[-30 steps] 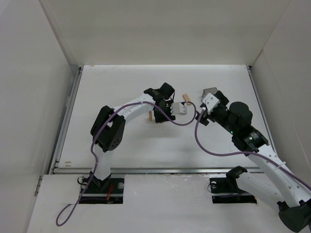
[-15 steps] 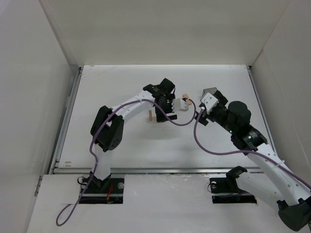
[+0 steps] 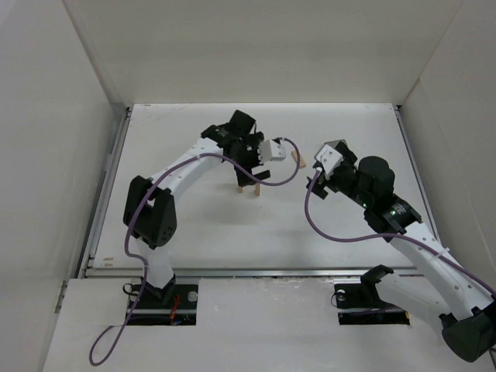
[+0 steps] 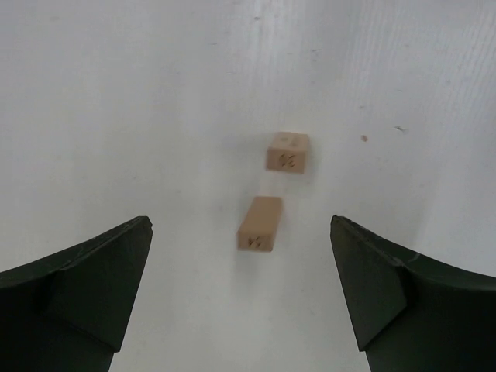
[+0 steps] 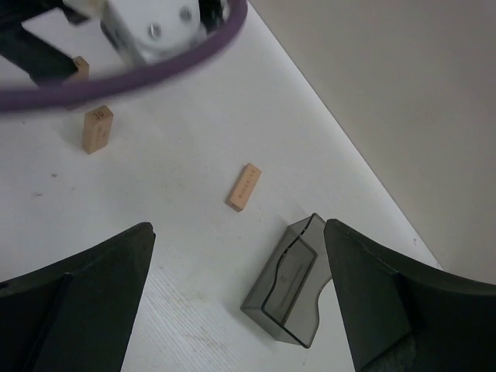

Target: Build the wood block tower

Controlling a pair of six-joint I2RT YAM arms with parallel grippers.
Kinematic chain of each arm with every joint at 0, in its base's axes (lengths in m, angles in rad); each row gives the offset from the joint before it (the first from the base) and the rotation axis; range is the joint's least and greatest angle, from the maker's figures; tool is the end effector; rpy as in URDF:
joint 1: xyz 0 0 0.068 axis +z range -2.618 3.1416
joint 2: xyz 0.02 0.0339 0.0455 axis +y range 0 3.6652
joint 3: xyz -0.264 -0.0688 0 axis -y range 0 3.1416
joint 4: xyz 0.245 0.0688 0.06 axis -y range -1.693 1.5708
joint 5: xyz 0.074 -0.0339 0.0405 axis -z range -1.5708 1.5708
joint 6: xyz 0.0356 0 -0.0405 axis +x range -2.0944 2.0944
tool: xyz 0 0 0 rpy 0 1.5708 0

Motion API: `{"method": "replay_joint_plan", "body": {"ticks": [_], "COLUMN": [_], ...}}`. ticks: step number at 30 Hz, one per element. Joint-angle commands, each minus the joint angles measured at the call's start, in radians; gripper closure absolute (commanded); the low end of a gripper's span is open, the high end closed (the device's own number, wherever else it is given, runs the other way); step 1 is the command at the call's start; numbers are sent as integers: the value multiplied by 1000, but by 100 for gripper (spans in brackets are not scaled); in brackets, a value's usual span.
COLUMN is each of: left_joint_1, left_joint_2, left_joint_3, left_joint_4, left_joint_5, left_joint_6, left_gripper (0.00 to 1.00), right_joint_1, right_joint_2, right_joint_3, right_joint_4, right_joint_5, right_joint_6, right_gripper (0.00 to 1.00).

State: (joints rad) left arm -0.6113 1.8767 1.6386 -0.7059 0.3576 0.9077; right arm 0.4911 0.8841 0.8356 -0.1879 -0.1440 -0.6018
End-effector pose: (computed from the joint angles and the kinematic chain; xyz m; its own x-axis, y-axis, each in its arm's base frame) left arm 0.3325 -0.2482 0.2788 0.1479 0.7978 -0.5845 0.9571 0.0333 0.2878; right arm 0.1796 0.1019 0.3401 0.1636 -0.5479 -0.8204 -0.6031 0.6026 -0.5227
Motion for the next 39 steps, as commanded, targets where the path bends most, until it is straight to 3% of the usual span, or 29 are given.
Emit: {"method": "replay_joint_plan", "body": {"ticks": [1, 7, 9, 12, 14, 23, 27, 39], "left_joint_1": [77, 137, 137, 137, 148, 183, 159, 159], "left_joint_2": [-165, -218, -208, -183, -183, -113, -68, -16], "left_joint_3": [-26, 6, 19, 40, 34, -97, -108, -169], "left_joint_4": [112, 227, 227, 146, 106, -26, -26, 105], "left_joint_5": [72, -109, -71, 65, 118, 153, 153, 116], "left_joint_6": [-39, -269, -270, -196, -155, 117, 129, 97], "left_gripper": [1, 1, 1, 1, 6, 17, 23, 23], "right_joint_1": [0, 0, 0, 0, 0, 0, 0, -9], "right_joint_2": [-2, 7, 19, 44, 55, 88, 99, 108], "right_joint_3": [54, 54, 54, 66, 66, 76, 76, 76], "right_joint_4": [61, 102, 122, 134, 134, 125, 125, 125], "right_joint_5": [-26, 10, 11, 11, 1, 1, 1, 1], "right_joint_6": [13, 23, 36, 65, 65, 65, 65, 65], "right_gripper": [4, 4, 3, 3, 3, 3, 3, 3]}}
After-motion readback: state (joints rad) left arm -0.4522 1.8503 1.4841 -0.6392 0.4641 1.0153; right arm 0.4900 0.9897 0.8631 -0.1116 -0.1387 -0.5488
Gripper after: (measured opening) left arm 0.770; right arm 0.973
